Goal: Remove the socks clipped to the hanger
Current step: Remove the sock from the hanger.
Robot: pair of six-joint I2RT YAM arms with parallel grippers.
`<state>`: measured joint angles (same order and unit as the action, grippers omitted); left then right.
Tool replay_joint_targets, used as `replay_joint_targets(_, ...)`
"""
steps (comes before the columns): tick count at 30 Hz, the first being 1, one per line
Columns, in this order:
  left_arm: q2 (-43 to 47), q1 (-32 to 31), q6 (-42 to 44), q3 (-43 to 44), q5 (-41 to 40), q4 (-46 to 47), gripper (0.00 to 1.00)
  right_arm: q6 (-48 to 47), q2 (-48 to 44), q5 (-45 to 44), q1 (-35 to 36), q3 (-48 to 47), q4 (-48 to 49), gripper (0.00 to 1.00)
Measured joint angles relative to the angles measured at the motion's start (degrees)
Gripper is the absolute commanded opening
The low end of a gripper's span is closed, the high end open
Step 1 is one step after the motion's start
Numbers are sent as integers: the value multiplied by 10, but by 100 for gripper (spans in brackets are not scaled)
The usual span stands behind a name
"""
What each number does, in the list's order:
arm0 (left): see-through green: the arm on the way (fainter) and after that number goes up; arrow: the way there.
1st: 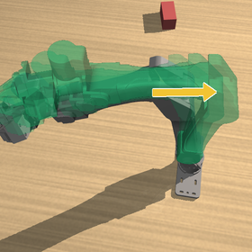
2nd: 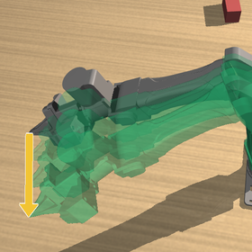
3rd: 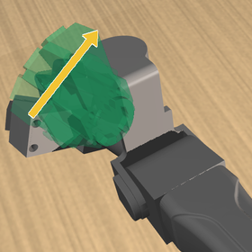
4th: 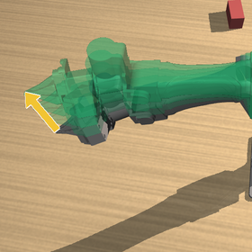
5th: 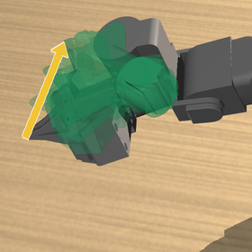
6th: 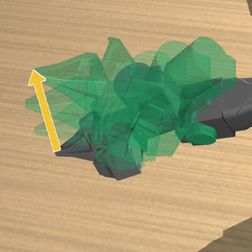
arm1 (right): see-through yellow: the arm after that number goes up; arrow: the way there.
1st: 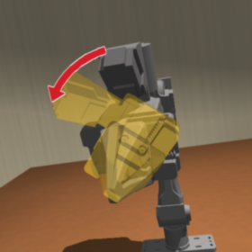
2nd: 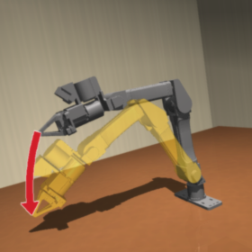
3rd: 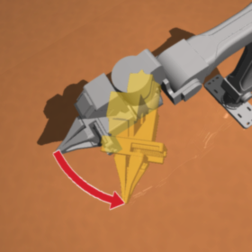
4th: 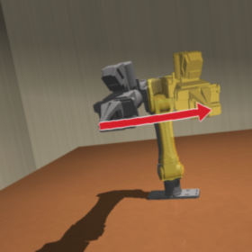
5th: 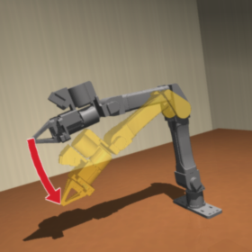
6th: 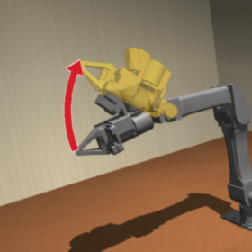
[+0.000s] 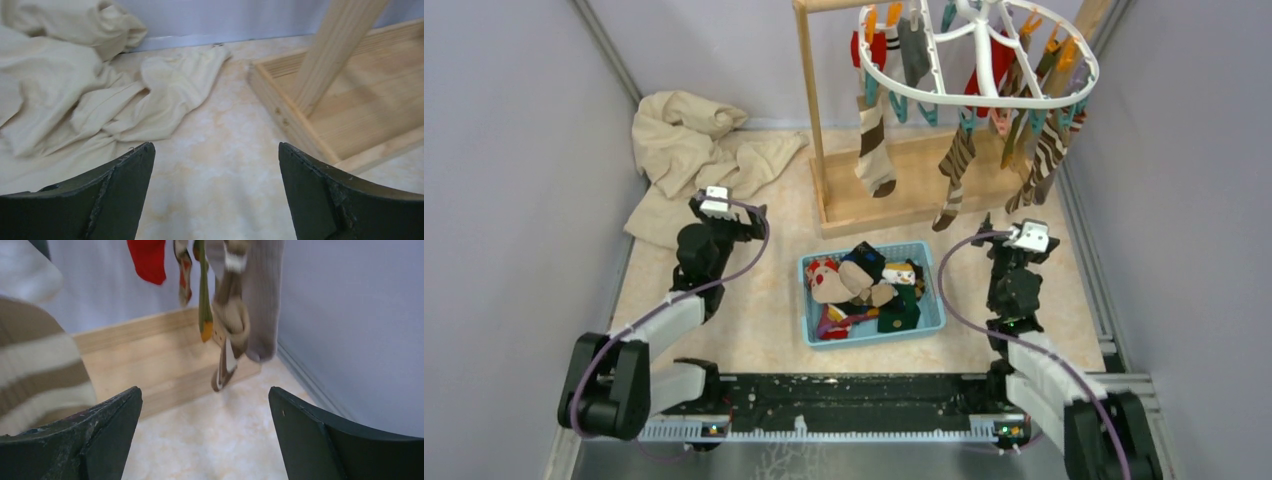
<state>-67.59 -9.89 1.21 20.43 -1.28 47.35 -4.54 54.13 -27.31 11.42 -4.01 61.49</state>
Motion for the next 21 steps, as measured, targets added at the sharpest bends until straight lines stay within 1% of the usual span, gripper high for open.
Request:
replay_joint_targets(2, 11, -30, -11, 34, 16, -45, 99, 0, -83, 1, 9, -46, -113, 98)
replay_joint_targets(3, 13, -37, -13, 41, 19, -52, 99, 1, -110, 1, 14, -71, -157, 98)
replay_joint_targets(6, 30, -95, -19, 88, 24, -110, 99, 38, -186, 2, 25, -163, -295, 99)
replay_joint_targets(9, 49, -156, -25, 136, 28, -166, 99, 105, -223, 24, 25, -237, -403, 98)
replay_joint_targets(13, 78, -216, -49, 200, 32, -233, 99, 214, -212, 111, 26, -333, -545, 98)
replay_joint_targets(15, 95, -237, -68, 225, 37, -253, 99, 250, -197, 179, 27, -357, -582, 98)
replay_joint_targets(17, 110, -255, -85, 255, 46, -274, 99, 273, -189, 252, 27, -357, -589, 98)
replay_joint_targets(19, 117, -264, -103, 291, 49, -297, 99, 303, -186, 332, 27, -340, -571, 99)
replay_joint_targets(21, 118, -268, -120, 336, 49, -335, 99, 341, -189, 378, 27, -316, -551, 98)
